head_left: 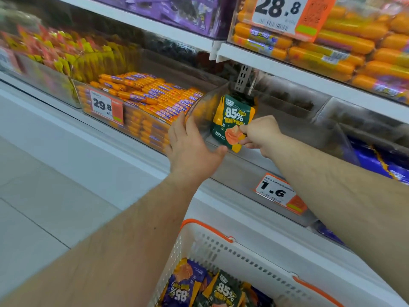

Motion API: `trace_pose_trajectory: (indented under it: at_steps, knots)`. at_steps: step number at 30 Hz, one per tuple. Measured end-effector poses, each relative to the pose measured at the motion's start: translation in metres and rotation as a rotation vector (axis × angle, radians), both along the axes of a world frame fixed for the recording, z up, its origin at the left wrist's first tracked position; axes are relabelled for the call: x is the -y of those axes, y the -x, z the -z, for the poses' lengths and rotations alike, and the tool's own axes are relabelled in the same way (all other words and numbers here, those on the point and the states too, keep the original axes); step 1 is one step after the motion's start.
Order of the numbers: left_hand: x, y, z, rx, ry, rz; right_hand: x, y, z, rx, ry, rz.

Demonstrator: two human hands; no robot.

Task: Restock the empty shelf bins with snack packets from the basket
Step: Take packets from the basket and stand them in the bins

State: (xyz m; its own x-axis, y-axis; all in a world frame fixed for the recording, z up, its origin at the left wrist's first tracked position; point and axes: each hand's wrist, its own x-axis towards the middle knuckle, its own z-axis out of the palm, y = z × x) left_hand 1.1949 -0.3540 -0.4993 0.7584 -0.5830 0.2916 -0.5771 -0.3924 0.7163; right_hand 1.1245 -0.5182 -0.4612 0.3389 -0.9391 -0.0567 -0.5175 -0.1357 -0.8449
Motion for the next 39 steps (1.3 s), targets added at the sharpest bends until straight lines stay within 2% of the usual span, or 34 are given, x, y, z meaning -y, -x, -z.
trace_pose_trajectory:
  at_steps: [11, 16, 25, 39]
  knots:
    - [0.004, 0.005, -0.003, -0.047, -0.005, -0.007, 0.013, -0.035, 0.012, -0.181, 0.105, 0.071]
    - [0.004, 0.007, -0.005, -0.062, -0.001, -0.005, 0.016, -0.028, 0.009, -0.289, 0.083, 0.039]
    - [0.004, 0.008, -0.006, -0.082, 0.003, 0.000, 0.017, -0.019, 0.013, -0.223, 0.013, 0.032]
    - [0.005, 0.008, -0.007, -0.123, -0.021, 0.004, 0.017, -0.015, 0.016, -0.232, -0.011, 0.063]
